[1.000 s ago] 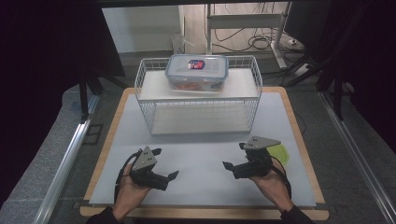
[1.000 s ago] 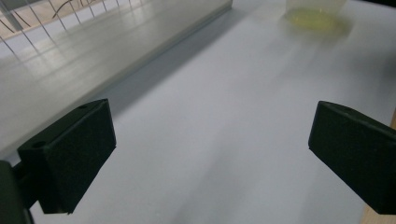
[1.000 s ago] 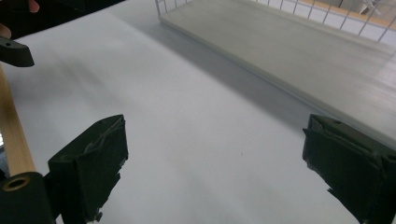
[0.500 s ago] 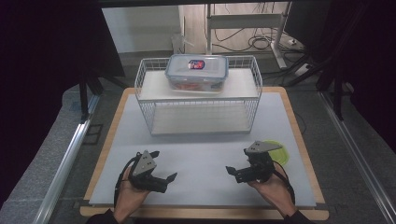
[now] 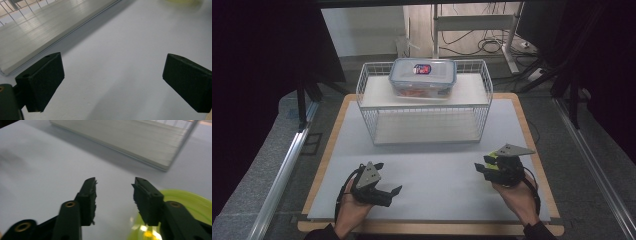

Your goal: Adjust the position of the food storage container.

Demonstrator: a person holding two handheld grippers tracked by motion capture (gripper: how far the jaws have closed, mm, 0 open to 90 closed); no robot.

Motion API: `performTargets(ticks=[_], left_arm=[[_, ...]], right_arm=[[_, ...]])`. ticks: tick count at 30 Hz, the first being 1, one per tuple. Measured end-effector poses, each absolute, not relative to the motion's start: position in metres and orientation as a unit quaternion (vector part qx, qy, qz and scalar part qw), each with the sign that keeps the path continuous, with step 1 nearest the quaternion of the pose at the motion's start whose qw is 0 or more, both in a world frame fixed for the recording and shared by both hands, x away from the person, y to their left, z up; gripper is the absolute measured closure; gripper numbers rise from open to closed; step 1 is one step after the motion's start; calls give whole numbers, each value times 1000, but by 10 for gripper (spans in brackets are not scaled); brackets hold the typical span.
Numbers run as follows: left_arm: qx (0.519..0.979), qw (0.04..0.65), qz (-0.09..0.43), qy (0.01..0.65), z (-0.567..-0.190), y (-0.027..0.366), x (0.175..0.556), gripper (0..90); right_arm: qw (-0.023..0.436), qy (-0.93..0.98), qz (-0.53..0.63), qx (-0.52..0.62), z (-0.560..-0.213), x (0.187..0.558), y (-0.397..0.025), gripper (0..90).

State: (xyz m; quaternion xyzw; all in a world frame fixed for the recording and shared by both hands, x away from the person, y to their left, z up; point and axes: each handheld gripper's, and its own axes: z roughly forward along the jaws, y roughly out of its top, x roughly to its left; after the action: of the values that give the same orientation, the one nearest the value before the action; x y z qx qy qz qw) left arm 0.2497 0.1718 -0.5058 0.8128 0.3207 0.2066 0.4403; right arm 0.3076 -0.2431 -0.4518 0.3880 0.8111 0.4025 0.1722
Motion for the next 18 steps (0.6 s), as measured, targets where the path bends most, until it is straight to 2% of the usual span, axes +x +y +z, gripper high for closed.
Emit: performTargets(ticks=[2,6,11,18], left_arm=[[813,440,205,321,-506,172,250,39],[814,439,204,321,-507,172,251,41],[816,437,202,320,-508,172,251,45],[818,433,200,320,-509,172,252,47]], right_arm=[[183,808,399,394,-451,310,-252,649],[181,793,400,422,-450,317,-268,698],[219,769,402,446,-445,321,-290,880],[249,748,377,487,-448,328,-321,898]])
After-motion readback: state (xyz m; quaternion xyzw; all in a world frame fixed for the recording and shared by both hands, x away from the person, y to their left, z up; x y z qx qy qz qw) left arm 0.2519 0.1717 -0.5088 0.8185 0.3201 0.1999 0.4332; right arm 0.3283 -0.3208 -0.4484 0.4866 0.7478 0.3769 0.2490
